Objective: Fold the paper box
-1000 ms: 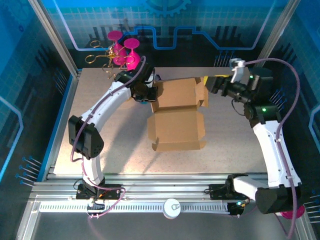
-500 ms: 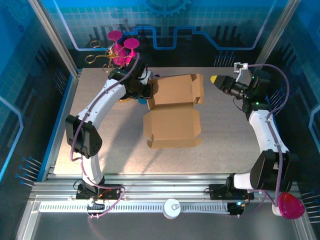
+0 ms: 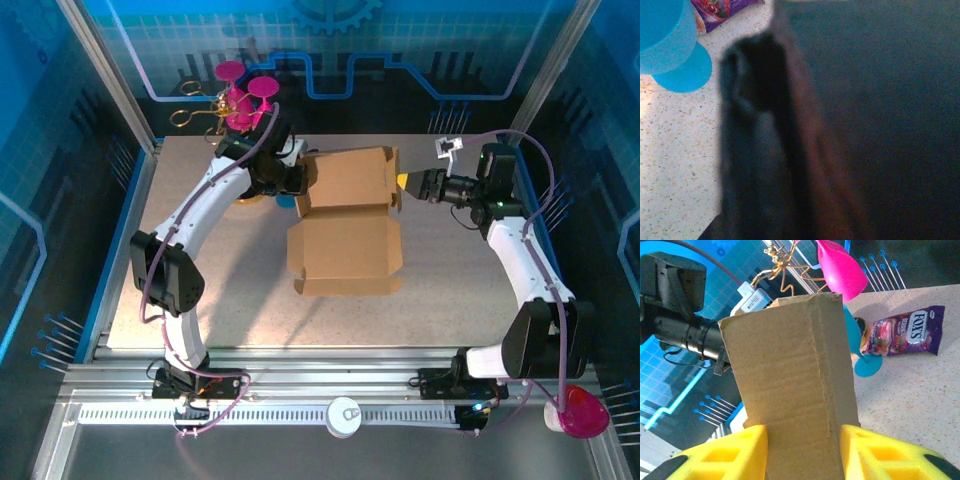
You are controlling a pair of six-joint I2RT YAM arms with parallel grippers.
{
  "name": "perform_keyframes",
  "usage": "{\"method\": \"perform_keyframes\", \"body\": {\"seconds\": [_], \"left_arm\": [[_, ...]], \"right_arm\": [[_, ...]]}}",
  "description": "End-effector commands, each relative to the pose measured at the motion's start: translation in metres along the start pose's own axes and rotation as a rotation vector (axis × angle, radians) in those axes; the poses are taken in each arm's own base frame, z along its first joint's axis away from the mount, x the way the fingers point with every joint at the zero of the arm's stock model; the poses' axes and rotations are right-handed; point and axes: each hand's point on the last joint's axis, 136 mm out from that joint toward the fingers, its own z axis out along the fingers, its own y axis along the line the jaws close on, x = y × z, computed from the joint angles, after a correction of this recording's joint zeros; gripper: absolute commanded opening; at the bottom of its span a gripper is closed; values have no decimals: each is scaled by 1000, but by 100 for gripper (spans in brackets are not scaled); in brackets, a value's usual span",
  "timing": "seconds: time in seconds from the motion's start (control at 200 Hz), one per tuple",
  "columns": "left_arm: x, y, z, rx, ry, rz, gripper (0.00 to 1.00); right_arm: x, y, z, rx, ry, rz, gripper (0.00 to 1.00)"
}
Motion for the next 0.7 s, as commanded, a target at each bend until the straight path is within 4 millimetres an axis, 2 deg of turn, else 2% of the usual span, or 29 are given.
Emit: {"method": "perform_keyframes", "body": {"seconds": [0.0, 0.095, 0.295, 0.44, 0.695], "left_arm": [[-8, -14, -25, 51, -44, 30, 0], [-8, -14, -26, 53, -46, 30, 0], [-7, -14, -30, 49, -50, 34, 0], [-7, -14, -33, 49, -54, 34, 0], [-7, -15, -34, 50, -54, 32, 0]], "right_arm": [[-1, 4, 6, 48, 39, -72, 47], [-1, 3, 12, 85, 48, -99, 50], [-7, -4, 18, 185, 60, -153, 51], [-11, -4, 23, 226, 73, -196, 46], [-8, -4, 38, 276, 115, -242, 44]]}}
